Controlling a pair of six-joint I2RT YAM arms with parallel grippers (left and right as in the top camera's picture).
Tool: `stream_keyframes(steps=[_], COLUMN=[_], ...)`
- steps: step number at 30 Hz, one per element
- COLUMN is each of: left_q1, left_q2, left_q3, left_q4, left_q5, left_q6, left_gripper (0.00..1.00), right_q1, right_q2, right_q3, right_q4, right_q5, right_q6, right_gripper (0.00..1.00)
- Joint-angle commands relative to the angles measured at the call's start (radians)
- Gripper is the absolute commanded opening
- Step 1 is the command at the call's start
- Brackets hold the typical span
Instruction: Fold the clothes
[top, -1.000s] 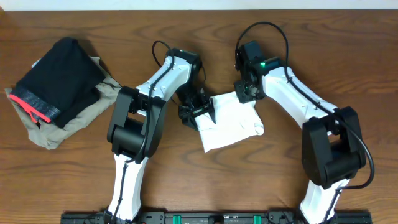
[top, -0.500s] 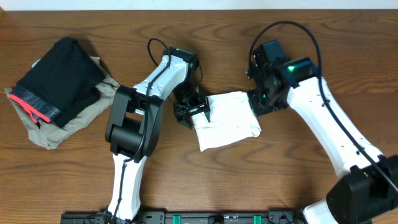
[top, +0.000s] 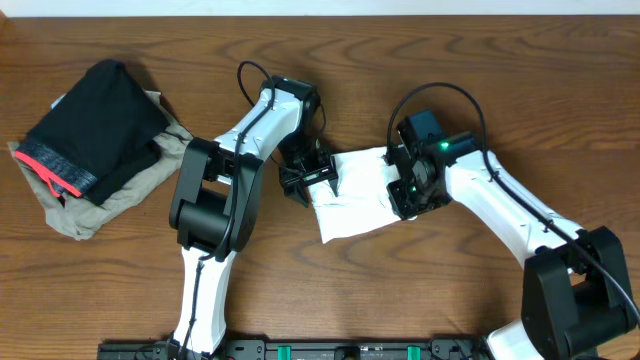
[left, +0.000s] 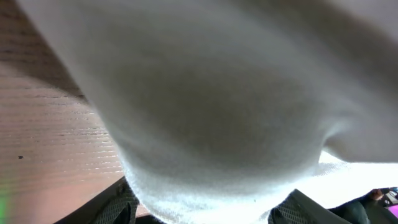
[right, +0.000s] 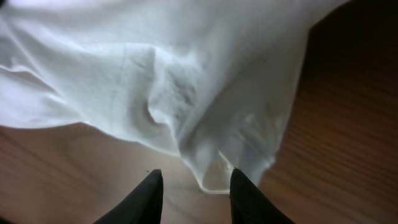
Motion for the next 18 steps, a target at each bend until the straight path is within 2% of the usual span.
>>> stream_keyframes(steps=[1, 3, 5, 9, 13, 18], left_q1=[0.004, 0.004, 0.004, 0.004, 0.004, 0.004], left_q2=[0.008, 0.008, 0.008, 0.008, 0.008, 0.008], left_q3=[-0.005, -0.005, -0.005, -0.005, -0.005, -0.005], left_q4=[-0.004, -0.004, -0.004, -0.004, -0.004, -0.005], left_q5=[-0.027, -0.027, -0.027, -0.027, -0.027, -0.028], left_q6=[0.006, 0.006, 0.006, 0.006, 0.006, 0.013], left_gripper=[0.65, 0.65, 0.65, 0.65, 0.65, 0.65], right_q1=[0.008, 0.008, 0.008, 0.008, 0.003, -0.039], right_q2=[0.010, 0.010, 0.010, 0.010, 0.010, 0.009], right_q3=[-0.033, -0.048, -0.061, -0.072, -0.071, -0.060], right_q4=[0.029, 0.045, 0.063, 0.087, 0.114, 0.171], right_q5=[-0.031, -0.031, -0.031, -0.030, -0.014, 0.092], right_q6=[0.000, 0.000, 0.000, 0.000, 0.008, 0.114], right_gripper=[0.33, 0.33, 0.27, 0.02, 0.01, 0.01])
